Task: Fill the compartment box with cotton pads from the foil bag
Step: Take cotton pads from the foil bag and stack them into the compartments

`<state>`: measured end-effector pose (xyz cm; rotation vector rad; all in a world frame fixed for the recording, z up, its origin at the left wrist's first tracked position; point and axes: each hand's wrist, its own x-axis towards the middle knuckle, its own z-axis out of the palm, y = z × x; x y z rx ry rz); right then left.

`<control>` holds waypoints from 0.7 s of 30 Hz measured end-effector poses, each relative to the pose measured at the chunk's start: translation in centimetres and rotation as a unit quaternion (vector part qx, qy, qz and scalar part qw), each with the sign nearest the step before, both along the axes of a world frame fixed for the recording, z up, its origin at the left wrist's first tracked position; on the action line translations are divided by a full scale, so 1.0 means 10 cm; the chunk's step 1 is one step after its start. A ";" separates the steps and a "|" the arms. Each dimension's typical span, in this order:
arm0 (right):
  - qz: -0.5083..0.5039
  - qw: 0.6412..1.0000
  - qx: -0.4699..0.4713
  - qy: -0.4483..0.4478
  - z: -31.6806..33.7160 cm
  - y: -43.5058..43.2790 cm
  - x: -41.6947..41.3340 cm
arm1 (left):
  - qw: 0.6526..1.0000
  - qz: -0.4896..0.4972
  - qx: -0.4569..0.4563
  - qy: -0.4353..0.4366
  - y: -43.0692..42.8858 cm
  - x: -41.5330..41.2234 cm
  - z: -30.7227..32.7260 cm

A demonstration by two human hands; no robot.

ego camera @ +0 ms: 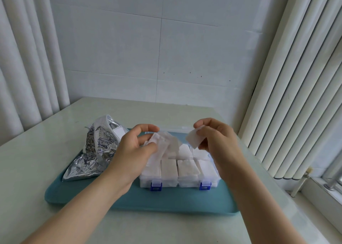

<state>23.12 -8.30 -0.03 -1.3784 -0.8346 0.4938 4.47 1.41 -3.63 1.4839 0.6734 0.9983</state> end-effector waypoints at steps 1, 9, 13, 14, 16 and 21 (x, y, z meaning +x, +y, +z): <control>0.020 1.000 -0.011 -0.003 0.00 -0.01 -0.01 | 1.000 -0.001 -0.022 -0.010 0.01 0.00 0.00; 0.126 0.991 -0.010 0.042 -0.05 -0.03 -0.09 | 0.985 -0.042 -0.130 -0.107 0.02 0.01 0.04; 0.147 0.988 -0.005 0.039 -0.07 -0.01 -0.12 | 0.977 -0.068 -0.152 -0.132 0.00 0.00 0.08; 0.150 0.988 -0.004 0.041 -0.06 -0.01 -0.13 | 0.977 -0.068 -0.152 -0.131 0.00 0.00 0.08; 0.152 0.987 -0.001 0.046 -0.05 -0.01 -0.14 | 0.980 -0.068 -0.141 -0.125 -0.01 0.00 0.08; 0.107 0.991 0.027 0.080 -0.06 0.00 -0.10 | 0.994 0.005 -0.080 -0.077 0.03 -0.01 0.02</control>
